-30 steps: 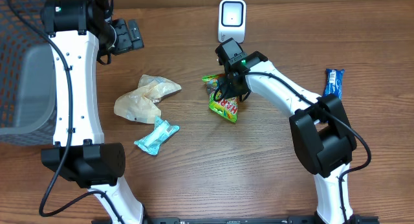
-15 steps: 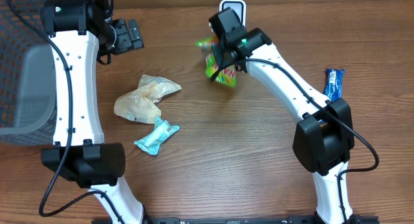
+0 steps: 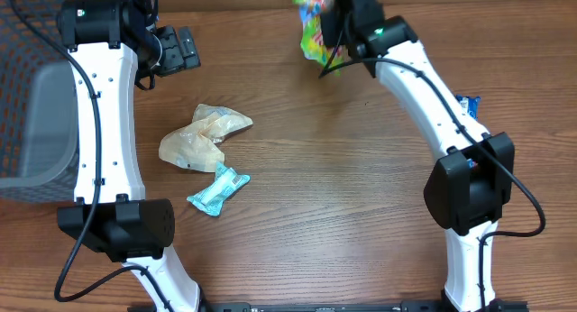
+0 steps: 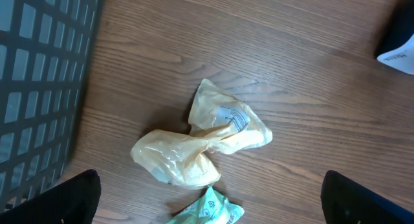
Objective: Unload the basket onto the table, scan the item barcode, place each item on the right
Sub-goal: 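Raise the gummy bag with the right gripper in front of the scanner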
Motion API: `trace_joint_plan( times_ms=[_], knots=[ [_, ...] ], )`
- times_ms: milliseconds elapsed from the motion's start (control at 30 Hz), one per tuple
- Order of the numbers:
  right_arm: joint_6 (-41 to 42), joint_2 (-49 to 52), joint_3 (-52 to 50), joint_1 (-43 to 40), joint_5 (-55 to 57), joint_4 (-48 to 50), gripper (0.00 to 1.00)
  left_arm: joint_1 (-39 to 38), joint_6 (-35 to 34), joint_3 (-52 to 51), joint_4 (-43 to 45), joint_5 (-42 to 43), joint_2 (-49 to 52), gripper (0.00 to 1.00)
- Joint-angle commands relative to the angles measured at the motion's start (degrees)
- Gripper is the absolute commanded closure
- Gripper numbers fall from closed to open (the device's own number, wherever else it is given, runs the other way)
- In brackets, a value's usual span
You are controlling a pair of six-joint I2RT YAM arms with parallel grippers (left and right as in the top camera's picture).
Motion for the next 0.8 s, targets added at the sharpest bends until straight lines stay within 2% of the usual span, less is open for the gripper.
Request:
trace_joint_plan(
  times_ms=[0, 300, 767],
  knots=[
    [1.0, 1.3, 2.4, 0.8, -4.0, 2.0, 0.97, -0.4, 0.5, -0.3, 0.1, -0.3, -0.2, 0.0],
    [1.0, 8.4, 2.4, 0.6, -3.8, 4.9, 0.97, -0.4, 0.5, -0.3, 0.1, -0.3, -0.2, 0.0],
    [-0.3, 8.4, 2.9, 0.6, 0.0, 6.0, 0.97, -0.4, 0.5, -0.3, 0.1, -0.3, -0.2, 0.0]
  ],
)
